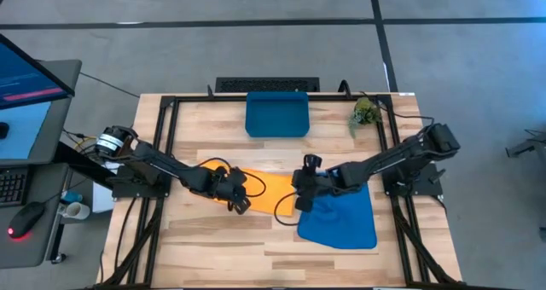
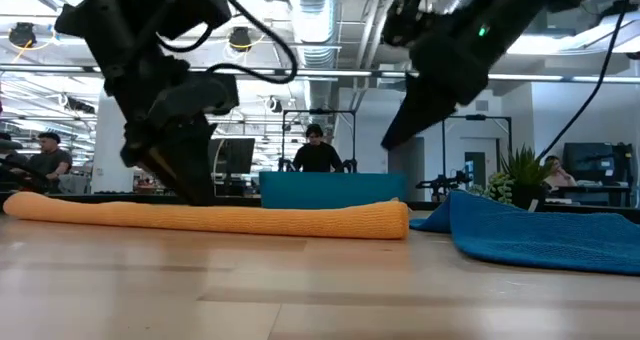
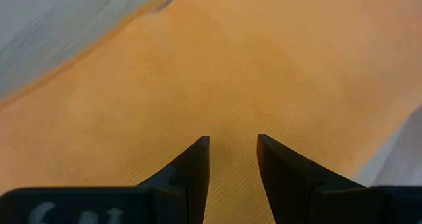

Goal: Roll microfiber towels into tight, uniform cylinder then place into a basket
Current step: Fold the yellow microfiber cloth

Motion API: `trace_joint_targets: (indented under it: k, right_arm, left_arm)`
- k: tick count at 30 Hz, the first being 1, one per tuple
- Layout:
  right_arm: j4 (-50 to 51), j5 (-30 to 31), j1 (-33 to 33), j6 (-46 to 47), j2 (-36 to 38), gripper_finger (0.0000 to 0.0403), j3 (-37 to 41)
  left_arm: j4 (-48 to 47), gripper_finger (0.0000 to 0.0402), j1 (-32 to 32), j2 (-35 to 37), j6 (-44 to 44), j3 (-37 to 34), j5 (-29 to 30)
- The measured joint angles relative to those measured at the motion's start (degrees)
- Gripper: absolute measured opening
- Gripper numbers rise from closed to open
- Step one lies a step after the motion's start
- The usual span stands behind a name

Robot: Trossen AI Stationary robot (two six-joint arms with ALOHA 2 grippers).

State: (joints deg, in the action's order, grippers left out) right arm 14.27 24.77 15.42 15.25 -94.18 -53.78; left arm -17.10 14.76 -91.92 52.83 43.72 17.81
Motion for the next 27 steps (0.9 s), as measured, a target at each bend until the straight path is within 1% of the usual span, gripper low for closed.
trace_joint_targets:
  k: [3,5,8,11,13,16,20,22,24,27]
  right_arm:
    - [-1.4,-2.3,-1.5,-0.7,-1.7,0.0165,0.0]
    - [-1.7,-4.0,-2.4,-0.7,-2.9,0.0164,0.0]
    - [-2.9,-6.6,-3.5,-0.3,-4.3,0.0162,0.0]
    - [-5.0,-8.0,-4.3,-0.3,-6.1,0.0162,0.0]
    - [-5.5,-8.3,-4.9,-0.3,-7.3,0.0162,0.0]
    - [-5.8,-8.4,-5.8,-0.3,-9.0,0.016,0.0]
    - [-5.5,-8.5,-6.7,-0.3,-11.1,0.0156,0.0]
    - [-5.7,-8.9,-6.9,-0.2,-11.7,0.0154,0.0]
    - [-5.8,-10.9,-7.0,1.4,-11.9,0.0152,-0.1]
    - [-4.7,-15.4,-7.0,6.9,-11.8,0.0149,-0.3]
  left_arm:
    - [-2.4,0.0118,-1.3,0.0,0.8,0.0,0.6]
    - [-3.1,0.0118,-2.3,0.0,-1.0,0.0,1.9]
    - [-4.5,0.0118,-2.9,0.0,-4.3,0.0,5.8]
    - [-4.9,0.0118,-2.9,0.0,-4.9,0.0,10.9]
    - [-4.9,0.0118,-2.9,0.0,-5.1,0.0,11.8]
    - [-5.0,0.0118,-2.9,0.0,-5.7,0.0,10.6]
    - [-5.1,0.0118,-2.9,0.0,-7.1,0.0,3.8]
    - [-5.1,0.0118,-2.8,0.0,-7.3,0.0,2.2]
    - [-5.7,0.0118,-2.7,0.0,-6.8,0.0,1.7]
    - [-9.6,0.0118,-2.7,0.1,-3.5,0.0,1.9]
